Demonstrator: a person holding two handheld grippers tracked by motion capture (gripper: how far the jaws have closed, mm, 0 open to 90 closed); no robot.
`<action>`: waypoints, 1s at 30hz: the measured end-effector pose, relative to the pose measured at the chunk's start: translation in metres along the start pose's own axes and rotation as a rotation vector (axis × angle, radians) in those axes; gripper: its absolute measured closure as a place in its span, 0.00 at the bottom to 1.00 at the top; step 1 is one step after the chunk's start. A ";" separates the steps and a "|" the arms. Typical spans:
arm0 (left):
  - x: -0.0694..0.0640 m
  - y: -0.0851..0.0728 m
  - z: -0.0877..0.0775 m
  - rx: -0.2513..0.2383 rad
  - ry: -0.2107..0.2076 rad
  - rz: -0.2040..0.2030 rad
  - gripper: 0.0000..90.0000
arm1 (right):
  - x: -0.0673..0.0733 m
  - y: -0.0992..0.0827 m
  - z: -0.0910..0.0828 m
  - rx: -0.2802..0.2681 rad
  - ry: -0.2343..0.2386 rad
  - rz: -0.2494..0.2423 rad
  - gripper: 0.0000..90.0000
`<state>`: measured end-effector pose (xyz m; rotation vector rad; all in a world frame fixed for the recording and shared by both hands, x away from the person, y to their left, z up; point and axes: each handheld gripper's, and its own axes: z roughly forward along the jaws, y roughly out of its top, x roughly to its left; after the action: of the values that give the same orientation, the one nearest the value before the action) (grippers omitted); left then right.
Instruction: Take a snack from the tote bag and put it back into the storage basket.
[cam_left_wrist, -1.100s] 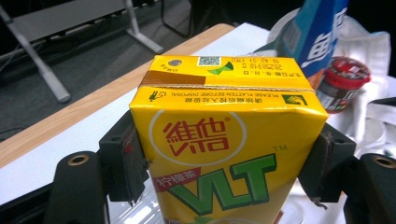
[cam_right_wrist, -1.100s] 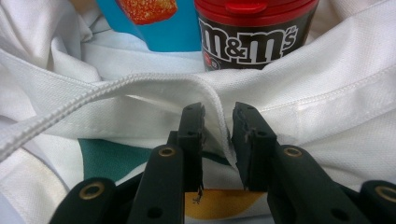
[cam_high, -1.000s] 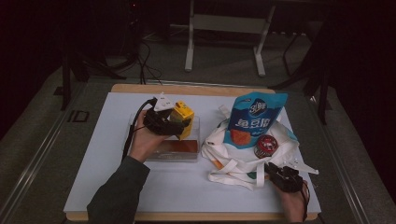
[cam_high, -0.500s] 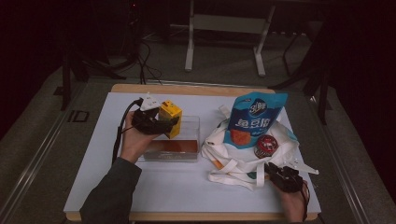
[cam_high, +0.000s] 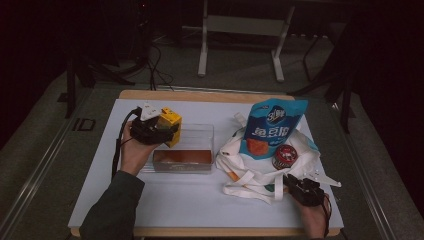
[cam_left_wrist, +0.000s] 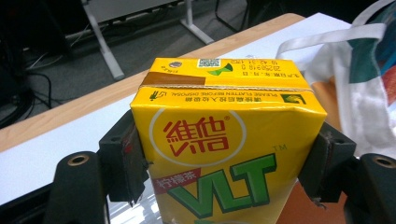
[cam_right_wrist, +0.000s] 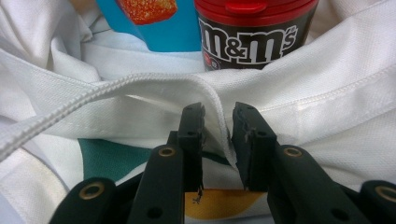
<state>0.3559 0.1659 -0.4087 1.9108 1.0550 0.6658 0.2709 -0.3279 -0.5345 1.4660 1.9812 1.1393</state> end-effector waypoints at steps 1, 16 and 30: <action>0.001 -0.002 0.001 0.005 0.009 -0.002 0.32 | 0.000 0.000 0.000 0.000 0.000 0.000 0.82; 0.009 -0.008 0.017 0.061 0.058 0.000 0.32 | 0.000 0.000 0.000 -0.001 -0.002 0.001 0.82; 0.020 -0.023 0.020 0.066 0.040 -0.051 0.32 | 0.001 0.000 0.000 -0.002 -0.005 -0.001 0.82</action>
<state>0.3718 0.1816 -0.4375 1.9268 1.1602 0.6496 0.2704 -0.3272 -0.5346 1.4649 1.9765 1.1354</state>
